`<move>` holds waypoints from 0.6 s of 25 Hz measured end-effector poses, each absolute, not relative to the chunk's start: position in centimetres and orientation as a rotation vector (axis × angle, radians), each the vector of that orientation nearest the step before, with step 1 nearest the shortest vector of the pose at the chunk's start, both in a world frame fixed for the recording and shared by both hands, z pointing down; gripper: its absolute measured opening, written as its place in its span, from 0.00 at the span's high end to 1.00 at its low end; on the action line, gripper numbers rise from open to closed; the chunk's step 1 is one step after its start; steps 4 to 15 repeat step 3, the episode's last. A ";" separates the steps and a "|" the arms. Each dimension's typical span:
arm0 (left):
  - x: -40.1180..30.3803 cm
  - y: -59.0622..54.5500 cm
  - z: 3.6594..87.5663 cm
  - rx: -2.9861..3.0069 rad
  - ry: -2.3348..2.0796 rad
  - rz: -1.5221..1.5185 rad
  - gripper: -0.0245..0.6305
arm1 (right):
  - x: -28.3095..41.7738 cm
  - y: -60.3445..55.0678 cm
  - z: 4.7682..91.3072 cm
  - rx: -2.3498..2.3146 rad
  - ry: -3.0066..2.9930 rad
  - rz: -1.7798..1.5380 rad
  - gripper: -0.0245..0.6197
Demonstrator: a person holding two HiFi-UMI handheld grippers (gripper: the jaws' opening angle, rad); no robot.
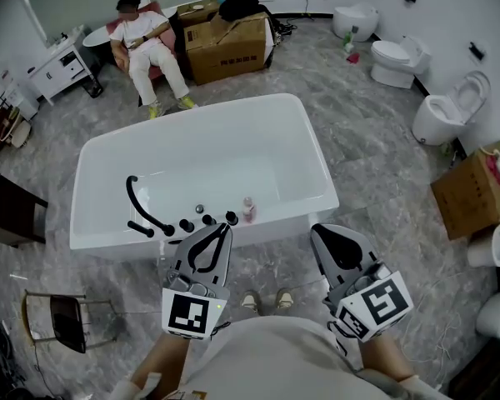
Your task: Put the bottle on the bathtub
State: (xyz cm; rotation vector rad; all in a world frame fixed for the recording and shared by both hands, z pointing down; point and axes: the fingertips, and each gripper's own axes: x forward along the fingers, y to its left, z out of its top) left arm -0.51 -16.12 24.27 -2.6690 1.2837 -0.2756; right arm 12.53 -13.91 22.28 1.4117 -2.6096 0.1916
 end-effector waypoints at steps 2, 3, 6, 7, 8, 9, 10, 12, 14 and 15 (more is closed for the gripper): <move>-0.7 -16.0 24.4 -2.667 1.287 -0.283 0.93 | 12.5 -13.8 22.2 1.419 -2.605 0.177 0.92; -0.8 -16.0 24.4 -2.668 1.291 -0.284 0.93 | 12.5 -13.8 22.2 1.421 -2.604 0.173 0.92; -0.8 -16.0 24.4 -2.668 1.291 -0.284 0.93 | 12.5 -13.8 22.2 1.421 -2.604 0.173 0.92; -0.8 -16.0 24.4 -2.668 1.291 -0.284 0.93 | 12.5 -13.8 22.2 1.421 -2.604 0.173 0.92; -0.8 -16.0 24.4 -2.668 1.291 -0.284 0.93 | 12.5 -13.8 22.2 1.421 -2.604 0.173 0.92; -0.8 -16.0 24.4 -2.668 1.291 -0.284 0.93 | 12.5 -13.8 22.2 1.421 -2.604 0.173 0.92; -0.8 -16.0 24.4 -2.668 1.291 -0.284 0.93 | 12.5 -13.8 22.2 1.421 -2.604 0.173 0.92; -0.8 -16.0 24.4 -2.668 1.291 -0.284 0.93 | 12.5 -13.8 22.2 1.421 -2.604 0.173 0.92; -0.8 -16.0 24.4 -2.668 1.291 -0.284 0.93 | 12.5 -13.8 22.2 1.421 -2.604 0.173 0.92; -0.8 -16.0 24.4 -2.668 1.291 -0.284 0.93 | 12.5 -13.8 22.2 1.421 -2.604 0.173 0.92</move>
